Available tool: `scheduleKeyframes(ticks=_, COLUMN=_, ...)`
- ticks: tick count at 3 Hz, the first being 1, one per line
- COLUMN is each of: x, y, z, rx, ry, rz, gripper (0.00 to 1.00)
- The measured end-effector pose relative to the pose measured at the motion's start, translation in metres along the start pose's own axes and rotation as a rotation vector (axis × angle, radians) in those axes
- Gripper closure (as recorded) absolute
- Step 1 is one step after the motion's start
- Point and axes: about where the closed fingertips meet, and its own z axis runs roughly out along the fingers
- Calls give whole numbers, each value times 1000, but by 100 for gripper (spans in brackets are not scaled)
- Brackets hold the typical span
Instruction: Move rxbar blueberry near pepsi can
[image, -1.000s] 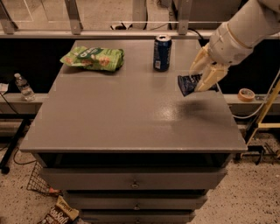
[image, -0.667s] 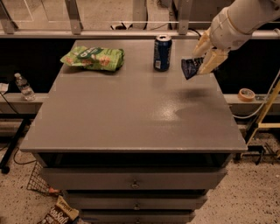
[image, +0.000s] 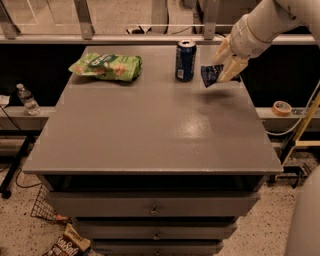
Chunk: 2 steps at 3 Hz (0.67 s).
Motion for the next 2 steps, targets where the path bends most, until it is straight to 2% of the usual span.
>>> scheduleKeyframes(ticks=2, x=-3, y=-22, z=46, rx=-22, ry=-60, rz=-21, gripper=98)
